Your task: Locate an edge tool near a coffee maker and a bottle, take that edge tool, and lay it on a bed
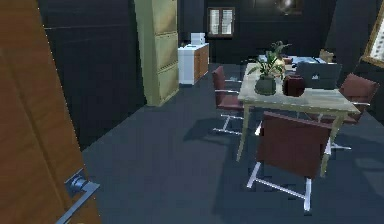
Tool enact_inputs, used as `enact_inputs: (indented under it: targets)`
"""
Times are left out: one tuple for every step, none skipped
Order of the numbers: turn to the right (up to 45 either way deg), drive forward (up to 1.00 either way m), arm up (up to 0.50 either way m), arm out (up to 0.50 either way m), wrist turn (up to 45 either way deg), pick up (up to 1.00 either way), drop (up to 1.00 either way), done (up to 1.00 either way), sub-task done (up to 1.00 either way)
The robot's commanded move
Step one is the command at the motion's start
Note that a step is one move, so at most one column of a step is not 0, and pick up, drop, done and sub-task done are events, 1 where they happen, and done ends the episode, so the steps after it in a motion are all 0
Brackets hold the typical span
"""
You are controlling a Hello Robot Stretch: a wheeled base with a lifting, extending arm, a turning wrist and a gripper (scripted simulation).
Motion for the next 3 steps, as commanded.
enact_inputs:
  targets:
    - [36.0,0.0,0.0,0.0,0.0,0.0,0.0,0.0,0.0]
    - [0.0,0.05,0.0,0.0,0.0,0.0,0.0,0.0,0.0]
    - [-36.0,0.0,0.0,0.0,0.0,0.0,0.0,0.0,0.0]
